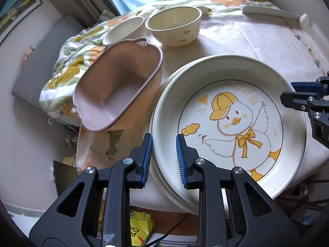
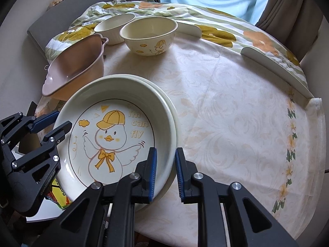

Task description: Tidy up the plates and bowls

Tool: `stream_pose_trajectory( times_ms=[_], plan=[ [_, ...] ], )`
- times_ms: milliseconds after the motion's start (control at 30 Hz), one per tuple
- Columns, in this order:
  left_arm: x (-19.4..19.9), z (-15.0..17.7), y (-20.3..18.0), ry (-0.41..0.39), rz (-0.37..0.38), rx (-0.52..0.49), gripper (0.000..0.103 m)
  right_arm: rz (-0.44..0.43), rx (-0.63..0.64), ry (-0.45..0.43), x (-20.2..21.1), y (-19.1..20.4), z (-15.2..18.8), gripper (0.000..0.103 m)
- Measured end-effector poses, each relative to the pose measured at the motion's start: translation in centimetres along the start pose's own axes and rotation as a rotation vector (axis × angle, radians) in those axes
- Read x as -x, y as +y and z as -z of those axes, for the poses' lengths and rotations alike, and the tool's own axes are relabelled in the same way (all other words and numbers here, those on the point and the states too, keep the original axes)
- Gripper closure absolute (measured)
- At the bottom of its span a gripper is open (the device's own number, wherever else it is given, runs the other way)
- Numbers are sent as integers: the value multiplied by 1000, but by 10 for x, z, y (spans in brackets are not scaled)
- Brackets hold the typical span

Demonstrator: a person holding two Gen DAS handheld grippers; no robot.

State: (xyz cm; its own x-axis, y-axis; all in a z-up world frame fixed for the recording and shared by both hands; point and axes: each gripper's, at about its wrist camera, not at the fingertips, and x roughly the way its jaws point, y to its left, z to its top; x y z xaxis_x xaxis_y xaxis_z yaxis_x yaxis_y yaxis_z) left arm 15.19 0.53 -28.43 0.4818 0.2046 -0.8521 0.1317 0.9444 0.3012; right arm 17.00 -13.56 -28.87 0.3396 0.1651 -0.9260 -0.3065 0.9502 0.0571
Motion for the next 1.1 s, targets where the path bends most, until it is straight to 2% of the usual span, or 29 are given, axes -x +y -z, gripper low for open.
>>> stream_pose_trajectory(
  times_ms=[133,200,233,267,300,333,467,567,633,733,767,800,833,867,933,1000,1100],
  plan=[
    [-2,-3,-8,13,-44,-20,81,-14,-18,-14,1,-3,2,86],
    [-3,-4,-11,19,-56,-27,76,-31,-35,-21,1,-5,3,86],
    [-3,-5,-13,22,-43,-27,67,-42,-43,-24,2,-7,4,86],
    [-4,-5,-15,27,-18,-25,50,-57,-53,-25,2,-9,5,86],
    [-3,-6,-16,23,-11,-19,41,-68,-63,-25,3,-11,5,86],
    [-2,-6,-17,16,-12,-16,24,-76,-76,-26,4,-14,7,86],
    [9,-8,-20,5,-15,-1,22,-123,-122,-40,14,-29,13,85],
    [26,-10,-11,8,-7,54,22,-134,-107,-63,31,-37,12,85],
    [43,-11,5,4,16,132,22,-163,-86,-89,44,-40,8,85],
    [77,-11,40,-19,75,317,20,-234,-27,-127,66,-40,-8,84],
    [88,-10,54,-36,89,386,10,-261,7,-141,74,-37,-18,70],
    [94,-9,64,-46,93,434,2,-275,30,-151,79,-34,-25,35],
    [100,-9,76,-61,90,488,0,-291,52,-167,83,-31,-32,14],
    [104,-8,84,-75,88,522,0,-318,72,-200,89,-29,-41,0],
    [102,-8,101,-70,72,566,0,-363,95,-222,91,-23,-60,0],
    [93,-9,115,-44,54,599,0,-389,112,-182,84,-14,-80,0],
    [77,-5,133,-32,86,672,0,-417,117,-114,67,-1,-103,0]
  ],
)
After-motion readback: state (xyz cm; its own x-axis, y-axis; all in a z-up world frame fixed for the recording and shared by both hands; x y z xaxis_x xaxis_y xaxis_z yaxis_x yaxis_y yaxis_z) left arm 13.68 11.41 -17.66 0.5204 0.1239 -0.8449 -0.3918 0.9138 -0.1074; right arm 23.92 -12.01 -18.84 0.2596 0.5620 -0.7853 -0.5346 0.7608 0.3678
